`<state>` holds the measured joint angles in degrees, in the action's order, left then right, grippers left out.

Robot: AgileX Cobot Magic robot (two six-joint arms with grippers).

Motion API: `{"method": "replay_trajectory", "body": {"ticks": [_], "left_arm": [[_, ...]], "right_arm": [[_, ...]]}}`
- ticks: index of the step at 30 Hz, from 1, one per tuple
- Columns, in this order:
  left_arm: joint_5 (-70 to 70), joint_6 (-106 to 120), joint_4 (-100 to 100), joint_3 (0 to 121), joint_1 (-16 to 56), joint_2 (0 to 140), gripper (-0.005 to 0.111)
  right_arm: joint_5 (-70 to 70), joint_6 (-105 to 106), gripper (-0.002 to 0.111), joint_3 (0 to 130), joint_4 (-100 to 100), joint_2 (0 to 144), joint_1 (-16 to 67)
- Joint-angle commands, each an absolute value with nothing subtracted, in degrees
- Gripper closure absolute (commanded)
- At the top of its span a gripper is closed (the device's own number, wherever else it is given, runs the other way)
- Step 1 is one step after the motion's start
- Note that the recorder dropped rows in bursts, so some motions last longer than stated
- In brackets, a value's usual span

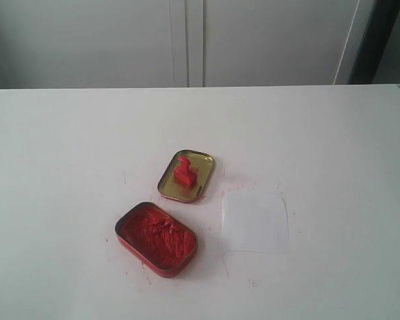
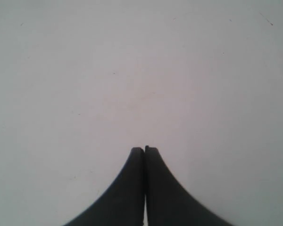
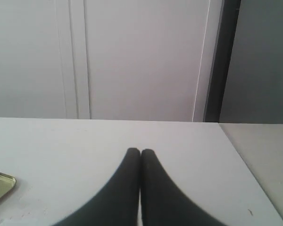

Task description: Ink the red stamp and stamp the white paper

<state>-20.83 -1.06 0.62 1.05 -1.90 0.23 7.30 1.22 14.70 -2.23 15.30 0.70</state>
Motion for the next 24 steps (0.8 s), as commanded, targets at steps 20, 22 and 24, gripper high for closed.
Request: {"method": "replay_trajectory", "body": {"ticks": [20, 22, 24], "left_arm": [[-20.8, -1.2, 0.4, 0.6, -1.4, 0.0, 0.107], [-20.8, -1.2, 0.4, 0.6, -1.4, 0.0, 0.107], [-20.8, -1.2, 0.4, 0.6, -1.4, 0.0, 0.107]], "right_arm": [[27.6, 1.3, 0.108, 40.8, -1.9, 56.9, 1.1], [29.6, 1.3, 0.108, 43.6, -1.9, 60.5, 1.1], [31.2, 1.3, 0.108, 46.3, -1.9, 64.1, 1.1]]}}
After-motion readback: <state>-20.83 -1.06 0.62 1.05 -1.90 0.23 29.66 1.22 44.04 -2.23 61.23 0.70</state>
